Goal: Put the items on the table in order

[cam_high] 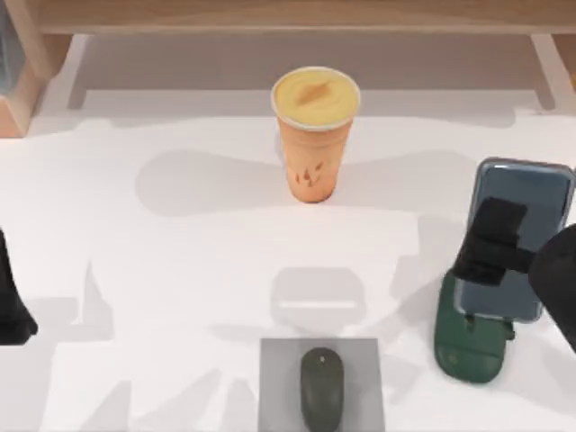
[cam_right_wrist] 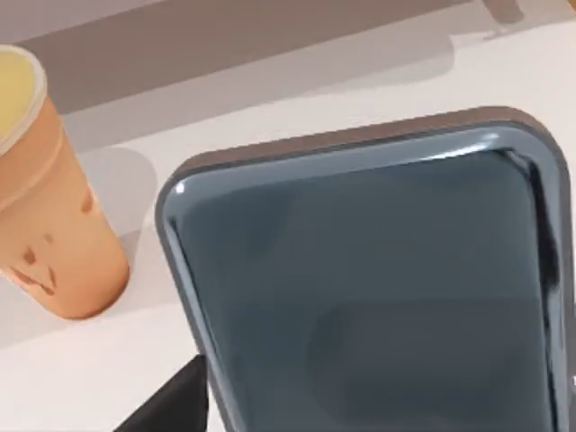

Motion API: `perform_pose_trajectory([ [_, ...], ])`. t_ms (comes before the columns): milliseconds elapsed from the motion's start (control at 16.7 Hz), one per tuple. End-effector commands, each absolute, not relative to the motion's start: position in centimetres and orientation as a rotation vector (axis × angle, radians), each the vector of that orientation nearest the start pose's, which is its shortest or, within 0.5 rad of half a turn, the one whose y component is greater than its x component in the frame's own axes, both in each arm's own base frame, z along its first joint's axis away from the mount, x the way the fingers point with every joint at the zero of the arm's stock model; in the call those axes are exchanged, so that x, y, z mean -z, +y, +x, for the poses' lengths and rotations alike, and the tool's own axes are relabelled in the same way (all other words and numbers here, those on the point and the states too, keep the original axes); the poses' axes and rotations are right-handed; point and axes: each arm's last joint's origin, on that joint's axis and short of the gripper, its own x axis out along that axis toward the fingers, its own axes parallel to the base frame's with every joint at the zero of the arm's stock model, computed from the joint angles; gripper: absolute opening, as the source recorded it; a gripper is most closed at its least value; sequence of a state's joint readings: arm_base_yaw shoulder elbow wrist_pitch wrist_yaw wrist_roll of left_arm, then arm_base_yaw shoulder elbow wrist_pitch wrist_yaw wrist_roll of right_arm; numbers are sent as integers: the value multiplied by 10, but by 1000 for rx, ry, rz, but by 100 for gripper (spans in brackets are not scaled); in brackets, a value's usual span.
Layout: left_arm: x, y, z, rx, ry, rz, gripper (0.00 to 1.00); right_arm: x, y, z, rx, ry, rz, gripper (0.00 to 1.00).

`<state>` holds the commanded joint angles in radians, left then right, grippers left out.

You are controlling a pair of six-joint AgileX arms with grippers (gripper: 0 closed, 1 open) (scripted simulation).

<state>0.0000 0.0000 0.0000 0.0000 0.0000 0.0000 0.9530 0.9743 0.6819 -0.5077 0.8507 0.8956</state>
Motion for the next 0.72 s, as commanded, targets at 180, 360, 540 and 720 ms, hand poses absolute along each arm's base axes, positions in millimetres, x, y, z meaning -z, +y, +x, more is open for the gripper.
perform_pose_trajectory([
  [180,-160,-1,106,0,0,0,100,-261,107,127,-15,382,356,100],
  [360,-160,-1,106,0,0,0,100,-267,78,120,-89,262,382,100],
  [540,-160,-1,106,0,0,0,100,-258,55,115,-116,167,341,100],
  [720,-160,-1,106,0,0,0,100,-251,37,107,-134,52,290,100],
])
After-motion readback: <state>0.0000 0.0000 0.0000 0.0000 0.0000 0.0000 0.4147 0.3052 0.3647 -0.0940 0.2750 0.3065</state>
